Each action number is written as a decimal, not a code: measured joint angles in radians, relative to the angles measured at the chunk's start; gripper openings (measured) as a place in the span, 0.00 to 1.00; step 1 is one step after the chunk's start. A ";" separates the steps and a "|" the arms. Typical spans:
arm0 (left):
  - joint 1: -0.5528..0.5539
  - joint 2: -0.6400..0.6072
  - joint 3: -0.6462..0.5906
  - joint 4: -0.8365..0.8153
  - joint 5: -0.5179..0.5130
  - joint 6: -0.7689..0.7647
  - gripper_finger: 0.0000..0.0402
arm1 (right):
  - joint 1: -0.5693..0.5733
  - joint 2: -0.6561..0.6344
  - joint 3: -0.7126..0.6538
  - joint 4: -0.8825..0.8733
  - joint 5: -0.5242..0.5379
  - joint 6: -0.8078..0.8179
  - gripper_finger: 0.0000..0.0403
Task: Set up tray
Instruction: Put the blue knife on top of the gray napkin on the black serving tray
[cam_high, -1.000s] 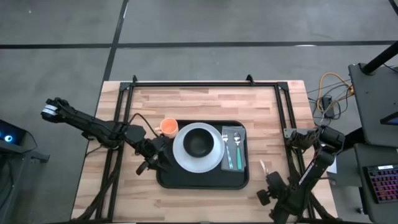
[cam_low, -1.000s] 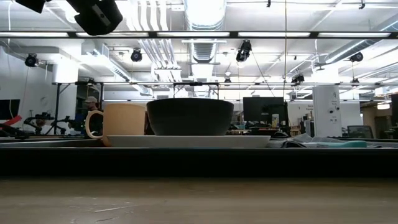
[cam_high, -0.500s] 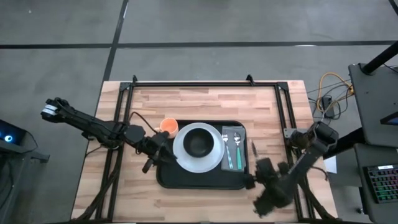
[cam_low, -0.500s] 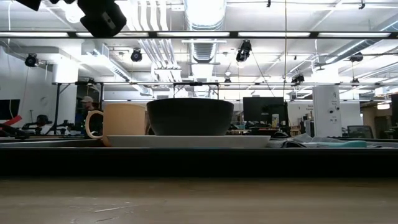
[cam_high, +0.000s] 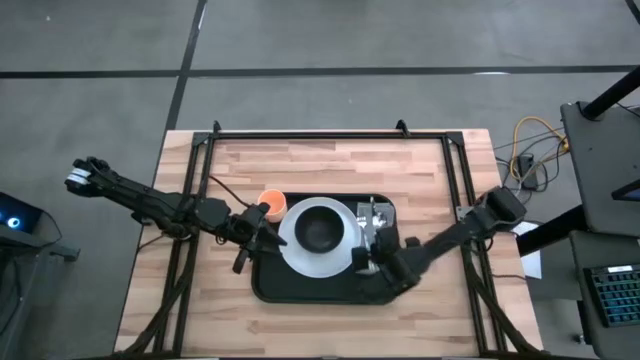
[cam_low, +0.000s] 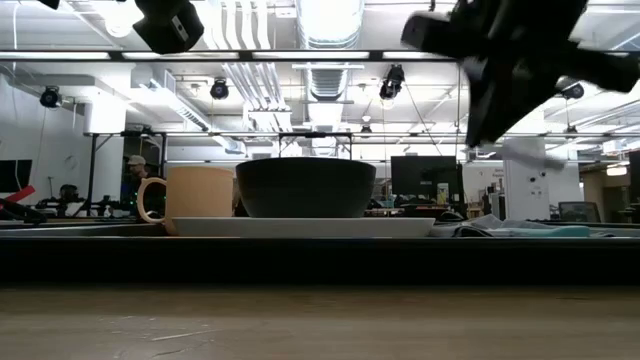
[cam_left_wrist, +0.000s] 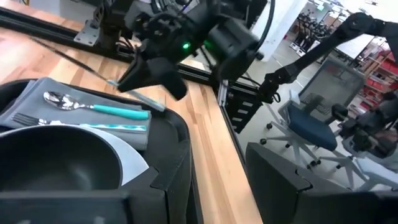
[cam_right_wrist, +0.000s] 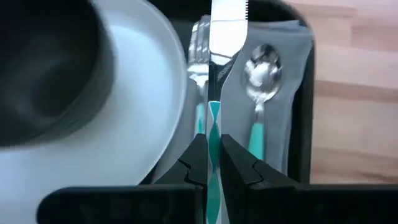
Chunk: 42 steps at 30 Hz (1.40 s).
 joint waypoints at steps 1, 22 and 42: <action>0.000 0.000 0.000 0.000 0.000 -0.008 0.33 | -0.013 0.010 -0.003 0.006 0.001 -0.002 0.03; 0.000 0.000 -0.002 0.000 0.036 -0.029 0.33 | -0.115 0.141 -0.027 0.099 -0.112 -0.092 0.03; 0.000 0.000 -0.003 0.000 0.061 -0.037 0.33 | -0.147 0.139 -0.145 0.255 -0.137 -0.139 0.03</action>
